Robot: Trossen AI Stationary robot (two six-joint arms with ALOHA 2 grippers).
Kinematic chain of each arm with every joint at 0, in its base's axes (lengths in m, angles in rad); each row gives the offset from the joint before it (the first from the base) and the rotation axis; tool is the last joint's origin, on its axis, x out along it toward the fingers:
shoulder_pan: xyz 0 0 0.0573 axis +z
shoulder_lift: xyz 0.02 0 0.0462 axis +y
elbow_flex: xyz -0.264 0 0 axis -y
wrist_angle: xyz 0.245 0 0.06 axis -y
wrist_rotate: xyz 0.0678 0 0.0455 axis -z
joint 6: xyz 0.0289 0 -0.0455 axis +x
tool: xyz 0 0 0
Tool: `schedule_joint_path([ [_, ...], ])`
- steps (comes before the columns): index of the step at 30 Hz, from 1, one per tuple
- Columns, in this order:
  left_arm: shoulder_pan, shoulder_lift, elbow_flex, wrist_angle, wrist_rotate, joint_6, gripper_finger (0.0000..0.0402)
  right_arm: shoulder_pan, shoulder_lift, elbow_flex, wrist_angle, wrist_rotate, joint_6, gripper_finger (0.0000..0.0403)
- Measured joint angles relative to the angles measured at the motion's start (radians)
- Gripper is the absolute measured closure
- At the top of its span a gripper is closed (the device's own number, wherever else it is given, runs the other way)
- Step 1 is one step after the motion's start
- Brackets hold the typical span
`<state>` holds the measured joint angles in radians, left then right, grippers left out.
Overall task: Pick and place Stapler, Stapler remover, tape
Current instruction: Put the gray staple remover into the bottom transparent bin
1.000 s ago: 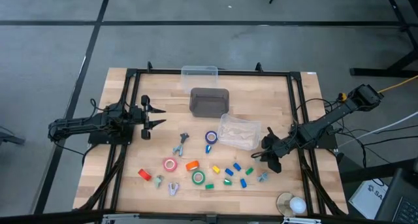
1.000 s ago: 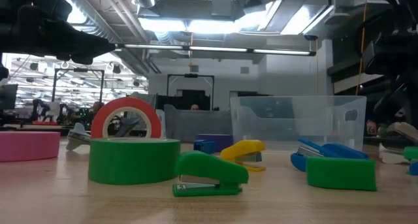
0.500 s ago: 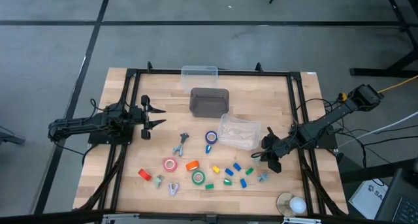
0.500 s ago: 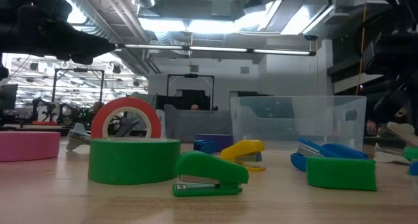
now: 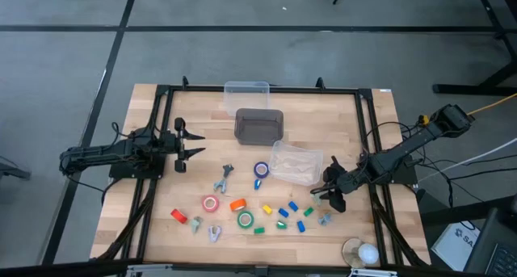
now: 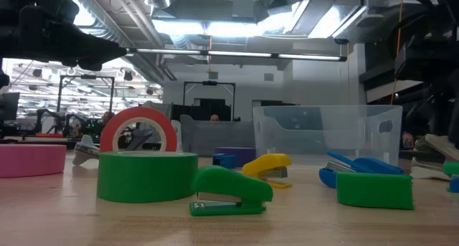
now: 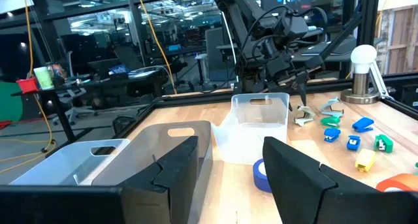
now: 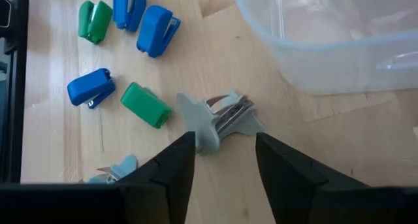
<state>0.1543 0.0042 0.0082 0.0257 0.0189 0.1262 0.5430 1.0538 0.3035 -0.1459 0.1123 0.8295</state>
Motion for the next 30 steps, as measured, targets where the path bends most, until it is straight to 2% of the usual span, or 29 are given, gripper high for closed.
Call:
schedule_joint_path([
  [5,0.0,0.0,0.0,0.0,0.0,0.0,0.0233,0.0,0.0,0.0,0.0,0.0,0.0,0.0263],
  [16,0.0,0.0,0.0,0.0,0.0,0.0,0.0233,0.0,-0.002,0.004,0.019,0.0,-0.035,0.0394],
  [25,0.0,0.0,0.0,0.0,0.0,0.0,0.0233,0.0,-0.001,0.001,0.05,0.0,-0.055,0.0398],
  [30,0.0,0.0,0.0,0.0,0.0,0.0,0.0233,0.0,0.0,0.0,0.125,0.001,-0.086,0.0397],
])
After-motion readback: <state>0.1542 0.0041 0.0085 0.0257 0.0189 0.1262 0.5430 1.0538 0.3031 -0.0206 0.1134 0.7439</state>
